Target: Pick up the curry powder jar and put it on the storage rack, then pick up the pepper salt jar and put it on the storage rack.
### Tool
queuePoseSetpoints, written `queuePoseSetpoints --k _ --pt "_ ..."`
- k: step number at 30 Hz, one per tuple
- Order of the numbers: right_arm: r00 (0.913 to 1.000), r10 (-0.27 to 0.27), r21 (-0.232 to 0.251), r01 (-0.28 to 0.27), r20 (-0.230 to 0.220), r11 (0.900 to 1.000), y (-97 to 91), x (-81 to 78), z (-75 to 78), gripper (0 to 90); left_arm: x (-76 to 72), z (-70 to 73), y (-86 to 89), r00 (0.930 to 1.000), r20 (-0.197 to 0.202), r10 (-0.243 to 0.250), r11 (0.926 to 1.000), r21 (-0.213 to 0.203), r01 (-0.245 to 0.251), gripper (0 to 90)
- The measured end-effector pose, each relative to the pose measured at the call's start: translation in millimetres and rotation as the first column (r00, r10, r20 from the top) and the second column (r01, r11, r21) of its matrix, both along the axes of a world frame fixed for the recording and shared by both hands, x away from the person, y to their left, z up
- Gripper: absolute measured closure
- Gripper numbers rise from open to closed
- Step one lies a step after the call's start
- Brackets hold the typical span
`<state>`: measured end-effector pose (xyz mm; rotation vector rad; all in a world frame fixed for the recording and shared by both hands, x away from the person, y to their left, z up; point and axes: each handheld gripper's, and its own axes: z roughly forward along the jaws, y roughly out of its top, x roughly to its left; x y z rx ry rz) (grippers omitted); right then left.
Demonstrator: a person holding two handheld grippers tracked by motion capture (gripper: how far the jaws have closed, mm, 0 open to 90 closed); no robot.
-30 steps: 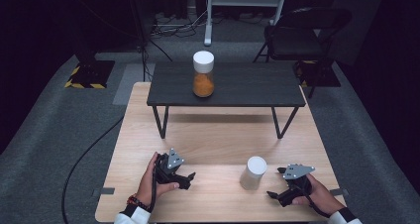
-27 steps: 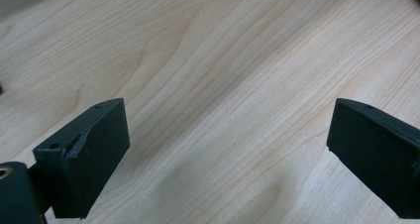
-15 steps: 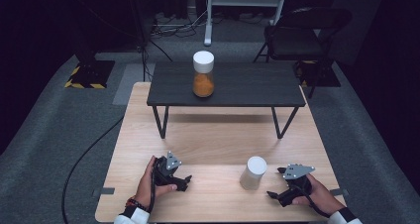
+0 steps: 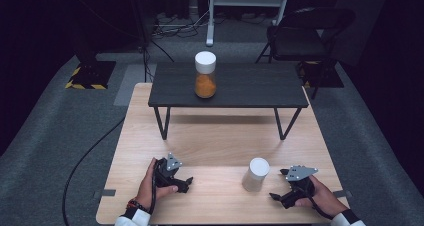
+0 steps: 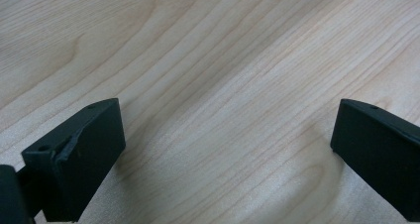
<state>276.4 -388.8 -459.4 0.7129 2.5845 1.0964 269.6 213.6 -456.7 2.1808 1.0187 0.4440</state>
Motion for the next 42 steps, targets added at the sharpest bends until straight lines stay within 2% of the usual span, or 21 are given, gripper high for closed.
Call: queuePoseSetpoints --k 42 --pt "1.0000 -0.002 -0.001 0.002 0.000 1.0000 0.0 0.2 0.2 0.0 -1.3 -0.5 3.2 0.9998 0.002 0.017 0.9998 -0.003 -0.017 0.3"
